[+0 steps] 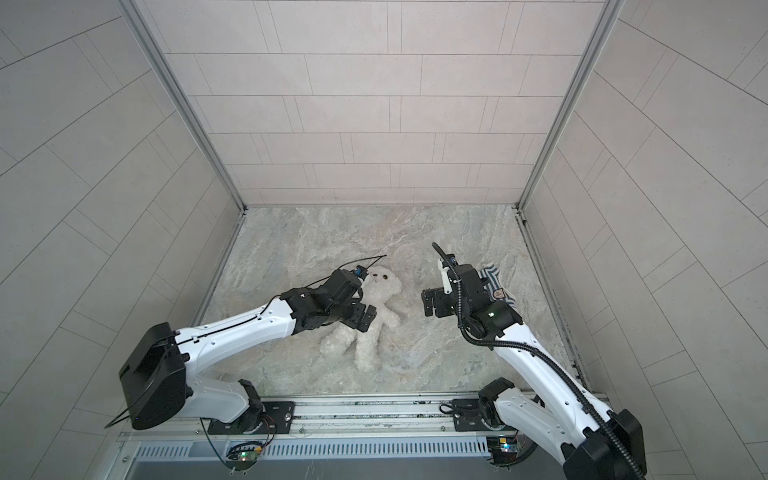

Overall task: Dress the teddy bear
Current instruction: 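Grasp the white teddy bear with the left gripper while the right moves toward the sweater, then pull the bear nearer with the left gripper while the right grasps the striped sweater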

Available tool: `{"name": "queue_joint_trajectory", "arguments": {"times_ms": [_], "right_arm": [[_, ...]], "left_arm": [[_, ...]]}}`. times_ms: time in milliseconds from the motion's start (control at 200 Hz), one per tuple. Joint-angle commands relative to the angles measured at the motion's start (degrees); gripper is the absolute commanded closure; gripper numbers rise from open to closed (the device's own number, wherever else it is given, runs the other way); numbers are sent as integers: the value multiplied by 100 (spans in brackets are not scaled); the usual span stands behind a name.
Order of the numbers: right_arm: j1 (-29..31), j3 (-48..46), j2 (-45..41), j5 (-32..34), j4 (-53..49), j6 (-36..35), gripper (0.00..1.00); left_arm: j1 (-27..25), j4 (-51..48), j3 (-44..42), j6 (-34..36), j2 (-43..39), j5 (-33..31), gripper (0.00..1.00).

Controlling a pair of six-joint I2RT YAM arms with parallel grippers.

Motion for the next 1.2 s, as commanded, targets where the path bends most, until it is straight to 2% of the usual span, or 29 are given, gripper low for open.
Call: {"name": "queue_joint_trajectory", "arguments": {"times_ms": [0, 135, 240, 320, 421, 556, 606, 761, 941, 1091, 1192], "right_arm": [[-80, 329, 116, 270, -379, -215, 1], [-122, 463, 95, 392, -536, -236, 1], [-125, 515, 37, 771, -727, -276, 0], [-134, 582, 51, 1017, -853, -353, 0], [-218, 724, 251, 1091, -912, -459, 0], [-326, 1011, 765, 1497, -911, -641, 0], [-500, 1066, 981, 1432, -856, -708, 1], [-1335, 1253, 1736, 881, -804, -720, 1], [-1723, 1717, 2763, 1079, -1039, -893, 5], [-1929, 2322, 3732, 1226, -1262, -976, 12], [-2066, 3051, 4520, 1447, -1823, -789, 19]], "left_arm": [[84, -164, 410, -77, 575, -471, 3], [-2, 199, 436, -293, 1101, -274, 5], [-202, 297, 461, -352, 1451, -309, 6], [-253, 427, 358, -429, 1590, -351, 12], [-273, 624, 73, -463, 1495, -429, 26], [-368, 926, -382, -427, 1012, -547, 54], [-388, 1149, -641, -409, 721, -501, 61], [-503, 1726, -1167, -230, -57, -230, 78], [-571, 2014, -1268, -49, -292, 104, 100], [-597, 2369, -1463, 62, -536, 396, 100], [-611, 2487, -1616, 90, -709, 552, 100]]}}
